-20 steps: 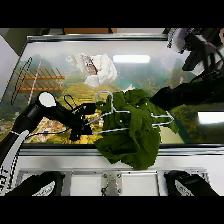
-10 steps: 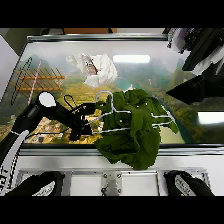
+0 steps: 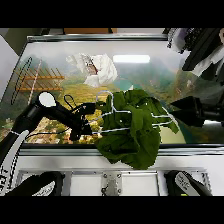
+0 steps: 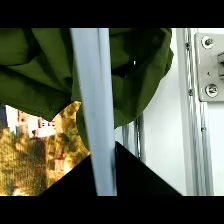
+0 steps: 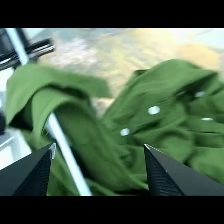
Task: Fold the clothes and pants, and hang the long-sleeved shirts on hangers.
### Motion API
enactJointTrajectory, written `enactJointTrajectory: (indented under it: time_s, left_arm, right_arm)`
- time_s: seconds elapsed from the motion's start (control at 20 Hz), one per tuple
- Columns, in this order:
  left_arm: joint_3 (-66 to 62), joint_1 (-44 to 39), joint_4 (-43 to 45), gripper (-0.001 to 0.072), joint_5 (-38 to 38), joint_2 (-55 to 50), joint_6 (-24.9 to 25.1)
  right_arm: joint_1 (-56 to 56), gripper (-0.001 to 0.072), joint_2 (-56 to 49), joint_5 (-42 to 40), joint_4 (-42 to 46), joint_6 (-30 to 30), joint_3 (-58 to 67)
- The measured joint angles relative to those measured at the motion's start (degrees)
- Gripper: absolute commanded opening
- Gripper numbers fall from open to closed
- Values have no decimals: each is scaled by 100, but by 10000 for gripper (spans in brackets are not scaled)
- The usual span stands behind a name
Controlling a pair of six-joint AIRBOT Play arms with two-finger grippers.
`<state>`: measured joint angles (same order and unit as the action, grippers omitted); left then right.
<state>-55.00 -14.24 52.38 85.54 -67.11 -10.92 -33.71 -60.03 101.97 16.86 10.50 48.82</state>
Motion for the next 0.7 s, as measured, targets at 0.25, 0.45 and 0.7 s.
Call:
enactJointTrajectory:
  time_s: [0.25, 0.45, 0.7]
  left_arm:
    - [0, 0, 0, 16, -9, 0, 0]
    - [0, 0, 0, 15, -9, 0, 0]
    - [0, 0, 0, 16, -9, 0, 0]
  right_arm:
    - [317, 616, -358, 256, 160, -649, -295]
    - [682, 616, -621, 293, 385, -955, -345]
    - [1084, 616, -815, 295, 457, -1204, -358]
